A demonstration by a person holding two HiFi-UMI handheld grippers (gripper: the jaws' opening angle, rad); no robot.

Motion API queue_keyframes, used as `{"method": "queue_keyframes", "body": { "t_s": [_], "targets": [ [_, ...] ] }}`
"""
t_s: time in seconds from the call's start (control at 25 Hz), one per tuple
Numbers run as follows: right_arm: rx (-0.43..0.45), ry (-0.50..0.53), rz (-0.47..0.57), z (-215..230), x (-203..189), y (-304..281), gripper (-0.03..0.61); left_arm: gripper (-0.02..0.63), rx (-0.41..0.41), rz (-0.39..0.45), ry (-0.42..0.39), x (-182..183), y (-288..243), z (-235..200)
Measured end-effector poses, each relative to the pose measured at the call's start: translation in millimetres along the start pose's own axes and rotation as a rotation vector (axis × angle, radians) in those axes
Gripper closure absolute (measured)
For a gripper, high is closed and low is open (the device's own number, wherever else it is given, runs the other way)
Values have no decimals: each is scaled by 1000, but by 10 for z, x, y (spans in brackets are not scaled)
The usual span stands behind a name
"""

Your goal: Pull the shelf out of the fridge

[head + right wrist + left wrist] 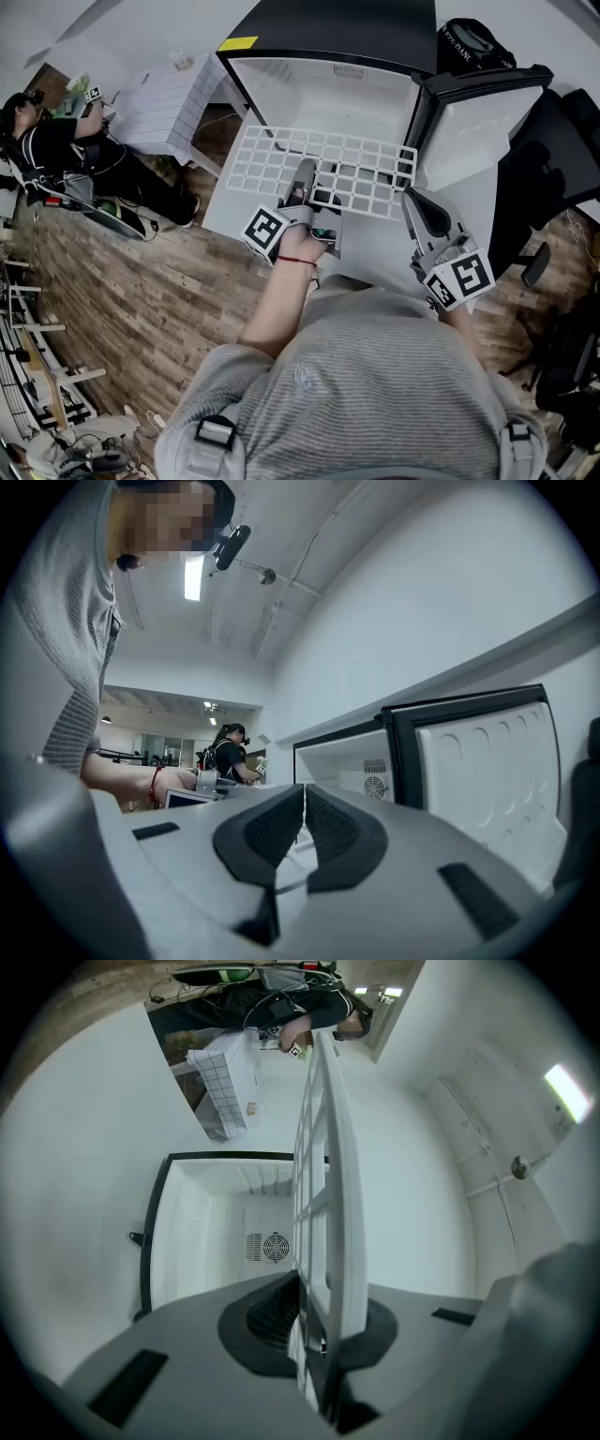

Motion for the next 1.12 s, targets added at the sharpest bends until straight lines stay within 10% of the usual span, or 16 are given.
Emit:
{"method": "queue_keyframes", "body": {
  "t_s": [1.12],
  "targets": [
    [18, 54, -3, 69, 44, 58, 565, 578, -11, -24, -22, -179, -92, -14]
  ]
}}
Point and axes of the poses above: the fingertips, and each gripper's own axes: y backward along the fingers, z to its right, x out of its top, the point moved 10 cm from there along y, backward along the fingers, and after that the axes turned 5 degrees about y, right-handed, at the moved point
